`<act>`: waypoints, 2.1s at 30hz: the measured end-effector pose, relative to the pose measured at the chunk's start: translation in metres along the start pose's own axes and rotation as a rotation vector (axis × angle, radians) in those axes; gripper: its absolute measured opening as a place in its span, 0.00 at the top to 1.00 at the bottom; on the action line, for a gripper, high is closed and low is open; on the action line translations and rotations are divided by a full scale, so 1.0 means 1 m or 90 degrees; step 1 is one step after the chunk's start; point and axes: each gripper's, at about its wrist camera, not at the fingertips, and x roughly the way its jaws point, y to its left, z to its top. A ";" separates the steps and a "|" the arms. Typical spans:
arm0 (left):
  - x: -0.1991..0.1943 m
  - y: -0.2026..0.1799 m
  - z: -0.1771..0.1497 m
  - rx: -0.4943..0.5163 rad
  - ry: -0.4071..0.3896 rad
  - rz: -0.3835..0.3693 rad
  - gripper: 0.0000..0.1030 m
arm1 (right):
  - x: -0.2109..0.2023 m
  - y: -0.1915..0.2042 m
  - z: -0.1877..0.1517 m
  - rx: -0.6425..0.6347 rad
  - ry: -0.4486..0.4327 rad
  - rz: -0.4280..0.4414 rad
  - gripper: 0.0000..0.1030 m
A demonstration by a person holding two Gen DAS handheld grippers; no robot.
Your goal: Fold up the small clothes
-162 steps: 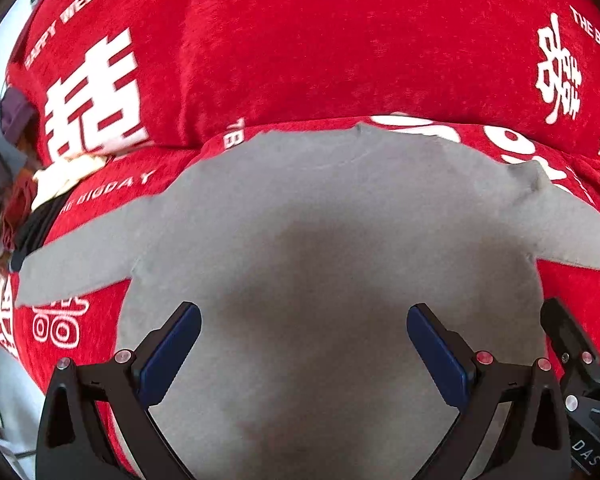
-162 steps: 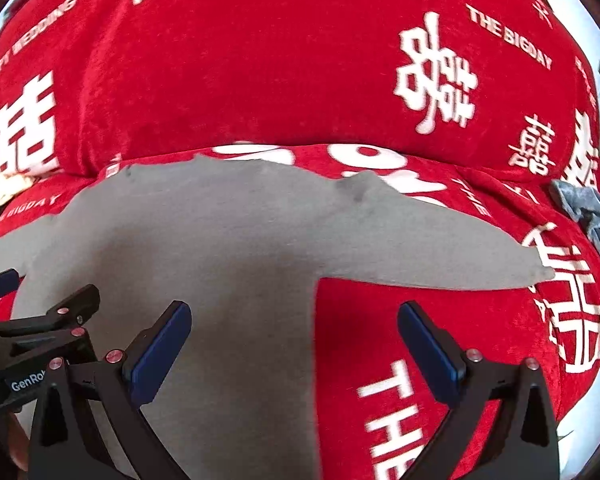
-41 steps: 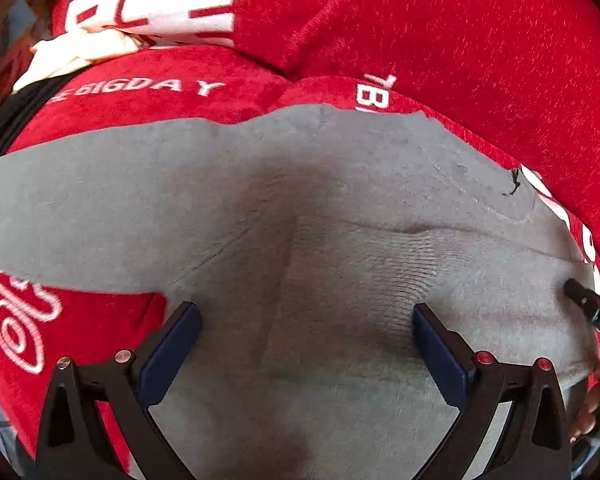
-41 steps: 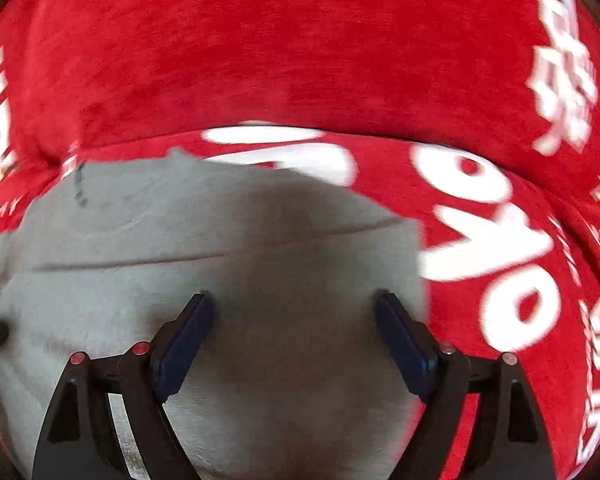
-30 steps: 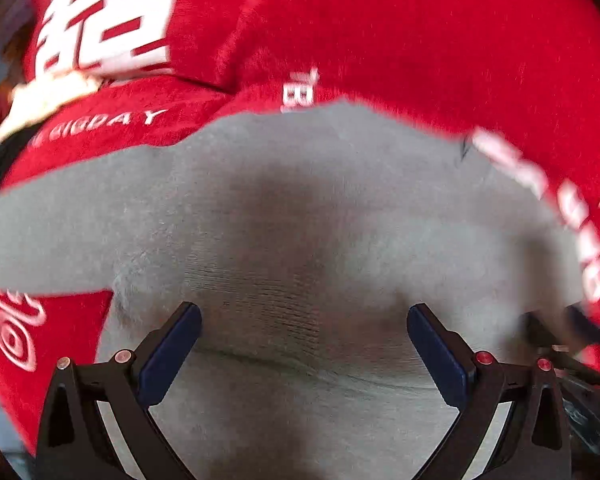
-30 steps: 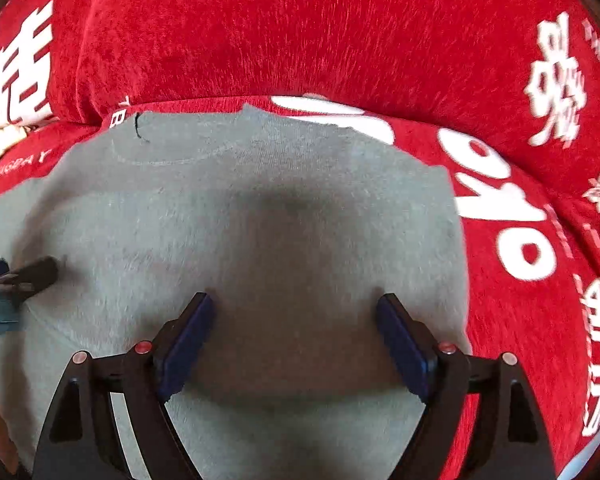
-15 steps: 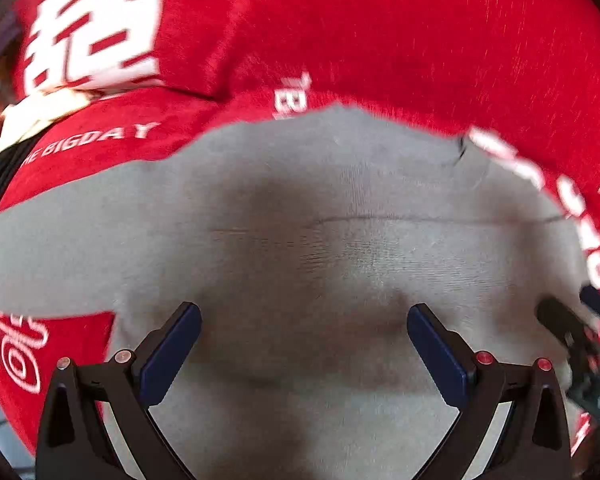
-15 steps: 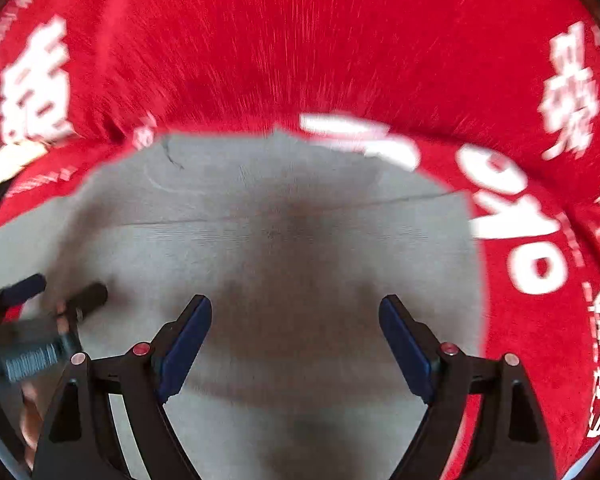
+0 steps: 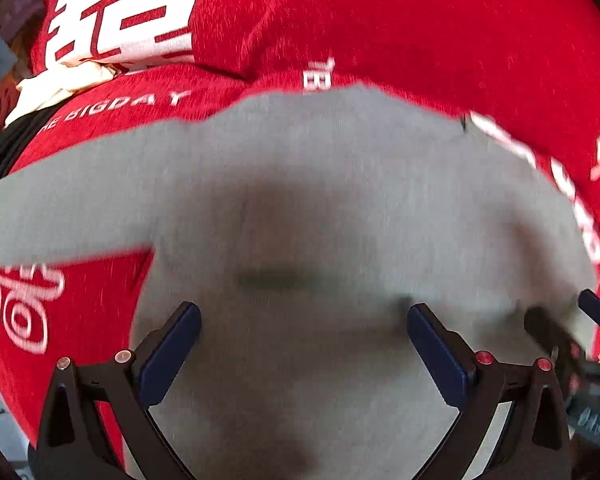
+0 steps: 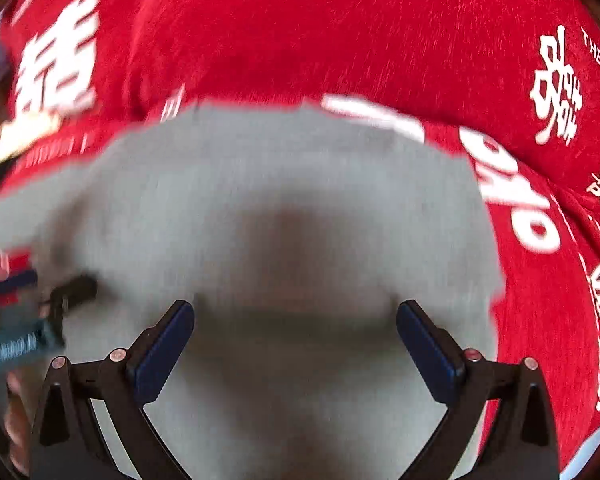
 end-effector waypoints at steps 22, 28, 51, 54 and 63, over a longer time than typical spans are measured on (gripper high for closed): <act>-0.060 0.190 -0.079 -0.259 -0.079 -0.010 0.00 | -0.085 -0.010 -0.154 -0.127 -0.032 -0.006 0.01; -0.045 0.349 -0.058 -0.562 -0.142 -0.036 0.00 | -0.083 0.017 -0.132 -0.143 -0.037 -0.005 0.01; -0.052 0.422 -0.009 -0.551 -0.231 -0.044 0.90 | -0.010 0.136 0.062 -0.158 -0.052 0.009 0.01; -0.069 0.410 -0.001 -0.514 -0.254 -0.032 0.90 | 0.031 0.184 0.099 -0.162 -0.034 -0.016 0.01; -0.111 0.370 0.021 -0.399 -0.299 0.029 0.90 | 0.071 0.309 0.106 -0.245 0.010 0.038 0.03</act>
